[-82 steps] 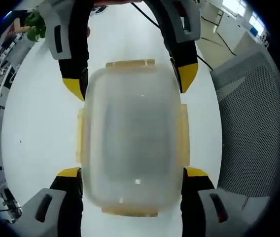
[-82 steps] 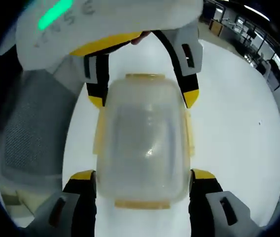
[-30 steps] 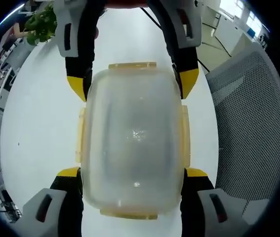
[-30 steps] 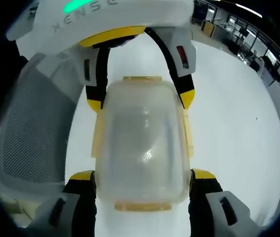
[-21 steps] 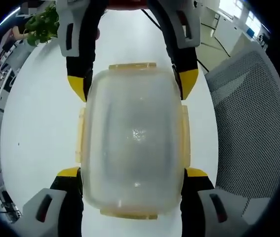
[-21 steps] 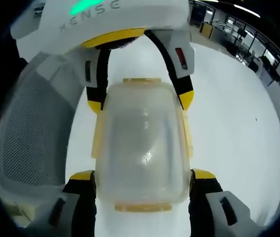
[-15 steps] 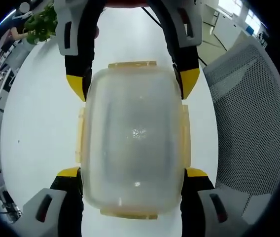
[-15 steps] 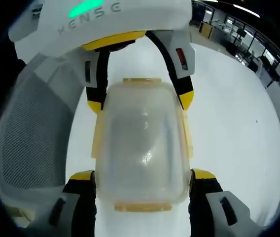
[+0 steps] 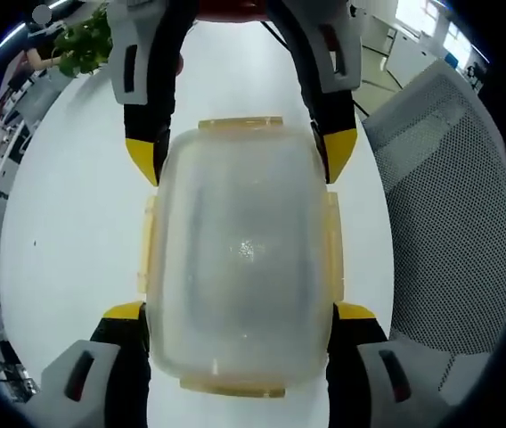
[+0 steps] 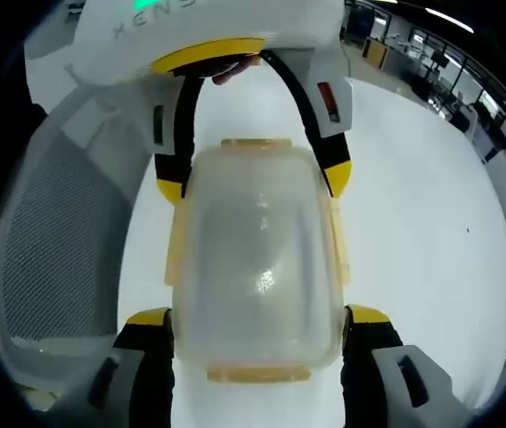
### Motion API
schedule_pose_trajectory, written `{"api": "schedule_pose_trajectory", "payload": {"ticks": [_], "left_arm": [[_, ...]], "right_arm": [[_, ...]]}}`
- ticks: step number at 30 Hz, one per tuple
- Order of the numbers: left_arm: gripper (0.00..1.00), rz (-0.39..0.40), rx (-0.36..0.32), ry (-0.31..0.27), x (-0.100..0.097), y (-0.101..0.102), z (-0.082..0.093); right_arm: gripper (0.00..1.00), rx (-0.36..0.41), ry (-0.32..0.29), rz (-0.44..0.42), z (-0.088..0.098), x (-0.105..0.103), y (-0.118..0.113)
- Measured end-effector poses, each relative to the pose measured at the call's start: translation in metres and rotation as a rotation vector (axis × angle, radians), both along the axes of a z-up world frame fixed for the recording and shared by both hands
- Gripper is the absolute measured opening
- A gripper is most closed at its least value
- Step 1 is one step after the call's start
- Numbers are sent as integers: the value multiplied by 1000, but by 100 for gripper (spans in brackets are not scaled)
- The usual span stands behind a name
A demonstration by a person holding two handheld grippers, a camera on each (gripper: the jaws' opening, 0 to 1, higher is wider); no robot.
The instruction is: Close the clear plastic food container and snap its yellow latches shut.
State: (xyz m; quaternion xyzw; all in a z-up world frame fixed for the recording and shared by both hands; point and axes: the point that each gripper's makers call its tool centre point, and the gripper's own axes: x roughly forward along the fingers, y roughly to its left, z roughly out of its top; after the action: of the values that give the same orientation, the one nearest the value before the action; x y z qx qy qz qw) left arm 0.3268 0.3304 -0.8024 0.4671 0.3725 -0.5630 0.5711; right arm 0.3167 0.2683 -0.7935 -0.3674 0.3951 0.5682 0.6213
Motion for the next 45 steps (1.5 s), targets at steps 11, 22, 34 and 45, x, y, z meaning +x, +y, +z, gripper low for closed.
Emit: {"api": "schedule_pose_trajectory", "payload": {"ticks": [11,22,34,45], "left_arm": [[82,3,-8,2,1,14,1],[82,2,-23,5,0,30,1],[82,10,-43,9,-3,44,2],[83,3,-67,21,-3,46,1]], "right_arm": [[78,1,2,3,0,2,15],[78,-7,2,3,0,0,30],[78,-28,5,6,0,-3,45],[78,-30,-1,-11,0,-3,48]]}}
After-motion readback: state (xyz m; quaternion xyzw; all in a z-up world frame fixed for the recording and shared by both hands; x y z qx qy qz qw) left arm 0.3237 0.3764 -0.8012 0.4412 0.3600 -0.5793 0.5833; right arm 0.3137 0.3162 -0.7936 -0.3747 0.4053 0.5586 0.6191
